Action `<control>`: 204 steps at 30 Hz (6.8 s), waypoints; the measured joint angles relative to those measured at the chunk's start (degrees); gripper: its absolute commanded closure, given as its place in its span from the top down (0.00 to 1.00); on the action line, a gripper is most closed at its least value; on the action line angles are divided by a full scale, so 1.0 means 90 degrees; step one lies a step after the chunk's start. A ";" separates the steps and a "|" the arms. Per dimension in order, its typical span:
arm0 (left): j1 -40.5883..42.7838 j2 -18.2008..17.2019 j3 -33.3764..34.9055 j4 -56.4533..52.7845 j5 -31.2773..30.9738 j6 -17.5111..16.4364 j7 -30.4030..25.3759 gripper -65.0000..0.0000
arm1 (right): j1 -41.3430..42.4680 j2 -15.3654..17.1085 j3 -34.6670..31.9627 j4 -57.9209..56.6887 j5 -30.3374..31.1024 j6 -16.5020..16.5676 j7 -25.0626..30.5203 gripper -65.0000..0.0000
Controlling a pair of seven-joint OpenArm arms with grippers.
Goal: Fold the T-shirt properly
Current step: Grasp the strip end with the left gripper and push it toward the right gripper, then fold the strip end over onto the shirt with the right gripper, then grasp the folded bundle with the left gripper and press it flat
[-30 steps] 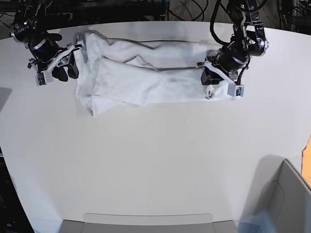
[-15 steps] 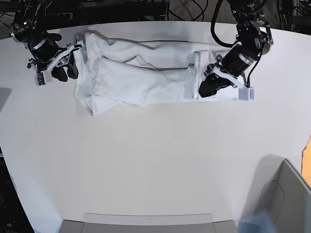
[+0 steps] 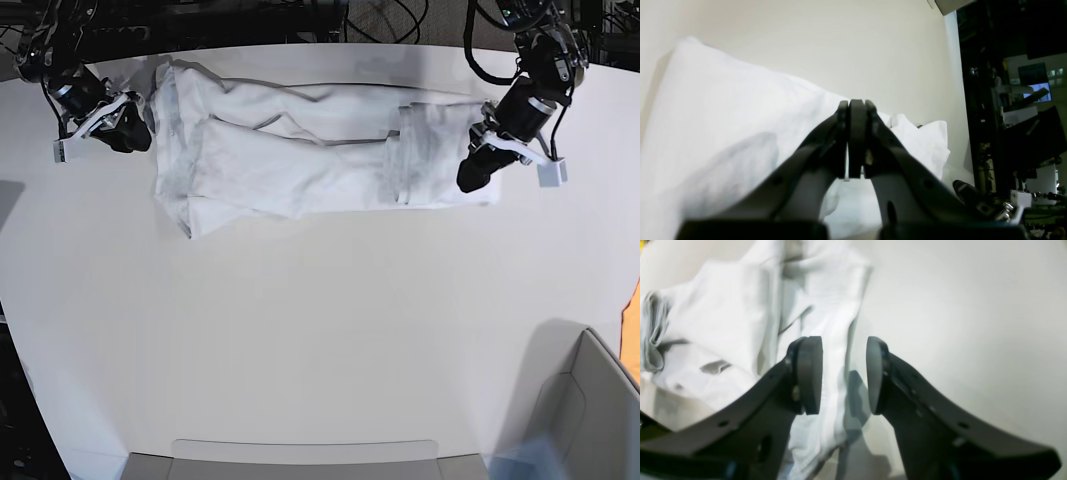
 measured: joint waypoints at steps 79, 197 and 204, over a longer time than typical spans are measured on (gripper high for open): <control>0.0763 -0.0007 -0.0007 -0.0024 0.0046 -0.0017 -0.0002 0.00 | 0.3038 -0.1362 -0.5503 0.1535 -0.8473 -0.1389 -0.0529 0.00; -0.1525 -0.0257 0.4884 -0.0896 0.5746 0.1464 -0.1333 0.00 | 0.3048 -0.0403 -0.6045 -0.0313 -0.4619 -0.1916 -0.0129 0.00; -0.1297 -0.0257 0.4163 0.0202 0.5717 0.1430 -0.1460 0.00 | 0.2436 -0.0080 -0.4898 0.1229 -0.4668 -0.1979 -0.0187 0.00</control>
